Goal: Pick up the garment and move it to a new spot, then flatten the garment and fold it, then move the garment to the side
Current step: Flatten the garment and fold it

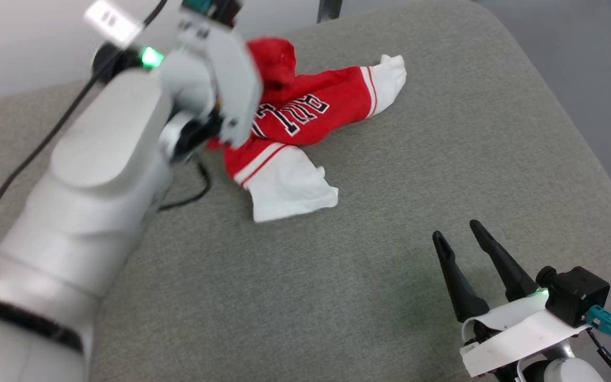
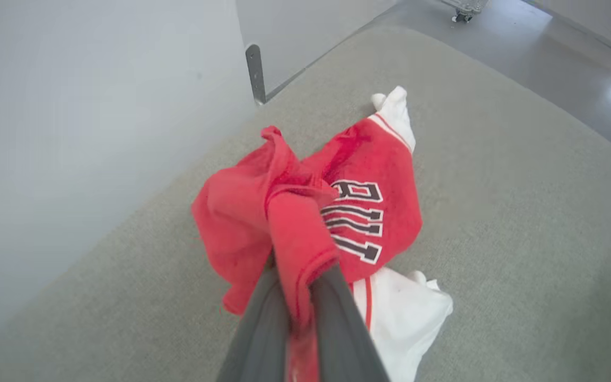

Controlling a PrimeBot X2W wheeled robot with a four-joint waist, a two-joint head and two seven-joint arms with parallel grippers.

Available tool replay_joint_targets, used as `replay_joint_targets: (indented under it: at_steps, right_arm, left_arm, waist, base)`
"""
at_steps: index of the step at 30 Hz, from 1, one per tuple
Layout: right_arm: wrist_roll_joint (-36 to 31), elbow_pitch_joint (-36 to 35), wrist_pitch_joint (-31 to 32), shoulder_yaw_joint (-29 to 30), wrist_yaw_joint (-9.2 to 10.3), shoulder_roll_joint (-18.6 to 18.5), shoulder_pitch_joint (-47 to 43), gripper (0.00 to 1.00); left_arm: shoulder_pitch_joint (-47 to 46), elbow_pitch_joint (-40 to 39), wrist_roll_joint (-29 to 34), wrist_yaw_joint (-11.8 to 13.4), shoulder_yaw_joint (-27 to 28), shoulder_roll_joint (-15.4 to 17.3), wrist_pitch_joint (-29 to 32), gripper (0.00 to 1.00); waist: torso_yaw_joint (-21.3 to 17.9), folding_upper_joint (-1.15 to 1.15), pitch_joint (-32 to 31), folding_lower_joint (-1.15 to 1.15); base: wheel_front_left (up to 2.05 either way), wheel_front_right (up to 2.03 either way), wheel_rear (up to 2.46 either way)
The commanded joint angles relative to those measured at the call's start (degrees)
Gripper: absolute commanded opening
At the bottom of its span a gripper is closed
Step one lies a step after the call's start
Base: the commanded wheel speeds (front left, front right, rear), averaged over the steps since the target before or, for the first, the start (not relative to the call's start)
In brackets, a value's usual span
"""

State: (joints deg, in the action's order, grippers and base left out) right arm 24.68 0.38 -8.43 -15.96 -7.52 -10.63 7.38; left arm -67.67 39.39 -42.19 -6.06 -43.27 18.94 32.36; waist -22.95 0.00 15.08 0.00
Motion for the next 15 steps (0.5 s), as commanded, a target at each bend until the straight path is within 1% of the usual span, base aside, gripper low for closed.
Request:
replay_joint_targets:
  at_steps: [1,3,6,8,12,15]
  right_arm:
    - [0.4,-0.1,-0.5,-0.4,0.06,0.3,0.4,1.0]
    - [0.6,0.1,-0.8,-0.7,0.06,0.6,0.9,1.0]
    - [1.1,0.5,-1.5,-1.2,0.06,1.1,1.4,1.0]
    - [1.5,0.8,-1.9,-1.9,0.06,1.5,1.7,1.0]
    - [2.0,1.7,-3.0,-3.4,0.06,1.9,2.8,1.0]
    - [2.6,2.8,-3.7,-4.1,0.06,2.2,3.7,1.0]
  left_arm:
    - [-2.7,0.1,1.0,-0.3,-0.5,-1.8,-1.2,0.0]
    - [-4.8,1.1,1.8,-0.6,-1.5,-4.6,-2.5,0.0]
    - [-7.0,2.7,1.7,-1.0,-3.4,-10.2,-4.5,0.0]
    - [-7.9,4.2,1.8,-1.2,-5.3,-12.8,-6.0,0.0]
    - [-7.4,6.8,1.1,-1.4,-10.6,-15.5,-9.2,0.0]
    - [-6.3,8.4,-1.4,-1.5,-14.2,-15.9,-11.6,0.0]
  waist:
    - [-0.9,0.0,0.2,0.0]
    - [-1.8,0.0,0.4,0.0]
    - [-2.9,0.0,1.3,0.0]
    - [-3.8,0.0,2.1,0.0]
    - [-5.8,0.0,3.6,0.0]
    - [-6.9,0.0,4.4,0.0]
  base:
    - [0.0,0.0,0.0]
    - [0.0,0.0,0.0]
    - [0.0,0.0,0.0]
    - [0.0,0.0,0.0]
    - [0.0,0.0,0.0]
    - [0.0,0.0,0.0]
